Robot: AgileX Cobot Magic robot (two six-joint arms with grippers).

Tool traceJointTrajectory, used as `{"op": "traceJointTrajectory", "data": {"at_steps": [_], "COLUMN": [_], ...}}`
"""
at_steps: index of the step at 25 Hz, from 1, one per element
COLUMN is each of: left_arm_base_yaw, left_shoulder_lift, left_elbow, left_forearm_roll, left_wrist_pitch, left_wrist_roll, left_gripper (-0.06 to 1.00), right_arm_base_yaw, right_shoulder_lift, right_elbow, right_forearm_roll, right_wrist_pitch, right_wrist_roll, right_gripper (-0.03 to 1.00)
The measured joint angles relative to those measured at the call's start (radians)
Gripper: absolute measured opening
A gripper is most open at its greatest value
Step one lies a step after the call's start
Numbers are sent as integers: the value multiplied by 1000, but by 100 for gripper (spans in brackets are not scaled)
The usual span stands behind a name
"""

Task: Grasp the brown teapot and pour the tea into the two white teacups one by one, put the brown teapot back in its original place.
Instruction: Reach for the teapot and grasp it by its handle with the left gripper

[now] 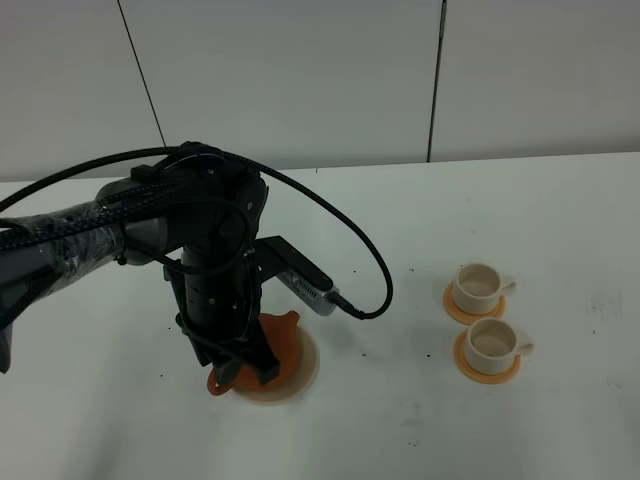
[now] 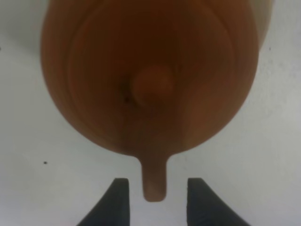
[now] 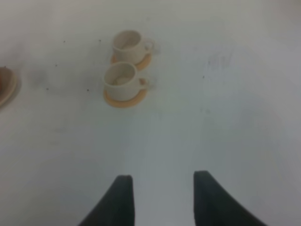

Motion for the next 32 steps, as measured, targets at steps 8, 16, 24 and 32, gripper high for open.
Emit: {"op": "traceJointTrajectory", "data": {"at_steps": [8, 16, 24, 32], "left_arm_base_yaw": [0, 0, 0, 0], "left_shoulder_lift": [4, 4, 4, 37], "left_elbow": [35, 35, 35, 35], "left_forearm_roll": [26, 34, 33, 22], "left_wrist_pitch": [0, -2, -36, -48], "left_wrist_roll": [4, 3, -19, -42], "left_gripper": [36, 36, 36, 36], "right_arm_base_yaw": [0, 0, 0, 0], "right_shoulder_lift": [0, 0, 0, 0], "right_elbow": [0, 0, 0, 0], "right_forearm_roll": [0, 0, 0, 0], "right_wrist_pitch": [0, 0, 0, 0], "right_wrist_roll": [0, 1, 0, 0], "right_gripper": [30, 30, 30, 30]}}
